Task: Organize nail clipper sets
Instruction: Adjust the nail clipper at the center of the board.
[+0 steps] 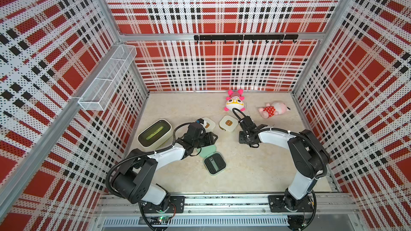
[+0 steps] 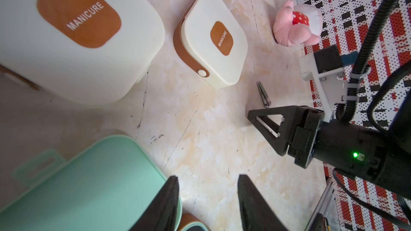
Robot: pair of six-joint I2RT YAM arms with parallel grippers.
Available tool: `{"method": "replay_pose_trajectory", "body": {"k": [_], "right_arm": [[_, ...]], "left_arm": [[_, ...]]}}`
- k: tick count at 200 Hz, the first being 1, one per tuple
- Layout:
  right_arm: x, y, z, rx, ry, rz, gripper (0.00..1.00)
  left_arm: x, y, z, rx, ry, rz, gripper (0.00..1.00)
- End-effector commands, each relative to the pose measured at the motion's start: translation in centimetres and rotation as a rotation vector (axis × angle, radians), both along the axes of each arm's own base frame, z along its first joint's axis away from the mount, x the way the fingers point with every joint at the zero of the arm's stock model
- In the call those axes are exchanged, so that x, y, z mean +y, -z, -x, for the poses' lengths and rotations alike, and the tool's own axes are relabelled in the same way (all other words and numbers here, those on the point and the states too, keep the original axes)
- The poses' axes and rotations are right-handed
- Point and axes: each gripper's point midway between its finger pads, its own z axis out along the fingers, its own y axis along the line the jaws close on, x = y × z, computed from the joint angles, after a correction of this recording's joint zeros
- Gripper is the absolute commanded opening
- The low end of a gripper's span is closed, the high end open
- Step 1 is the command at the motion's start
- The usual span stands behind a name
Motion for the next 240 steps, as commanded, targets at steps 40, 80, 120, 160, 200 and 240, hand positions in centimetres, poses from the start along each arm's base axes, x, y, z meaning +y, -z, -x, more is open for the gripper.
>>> {"method": "replay_pose_trajectory", "body": {"k": [40, 80, 120, 160, 200, 240], "right_arm": [[1.8, -0.2, -0.1, -0.013, -0.012, -0.013, 0.47], [2.1, 0.1, 1.2, 0.0, -0.005, -0.011, 0.48], [2.0, 0.7, 2.5, 0.018, 0.012, -0.018, 0.48], [1.9, 1.3, 4.0, 0.031, 0.024, -0.026, 0.47], [1.8, 1.3, 5.6, 0.035, 0.029, -0.025, 0.47], [0.9, 1.2, 7.0, 0.038, 0.056, -0.021, 0.49]], "left_arm": [[0.0, -0.6, -0.3, -0.02, 0.005, 0.023, 0.48], [-0.2, -0.5, -0.4, -0.016, 0.009, 0.024, 0.48], [-0.3, -0.3, -0.4, -0.008, 0.015, 0.026, 0.48], [-0.3, -0.4, -0.5, -0.011, 0.013, 0.025, 0.48], [-0.3, -0.4, -0.5, -0.013, 0.012, 0.026, 0.48], [-0.3, -0.4, -0.4, -0.011, 0.012, 0.027, 0.48]]}}
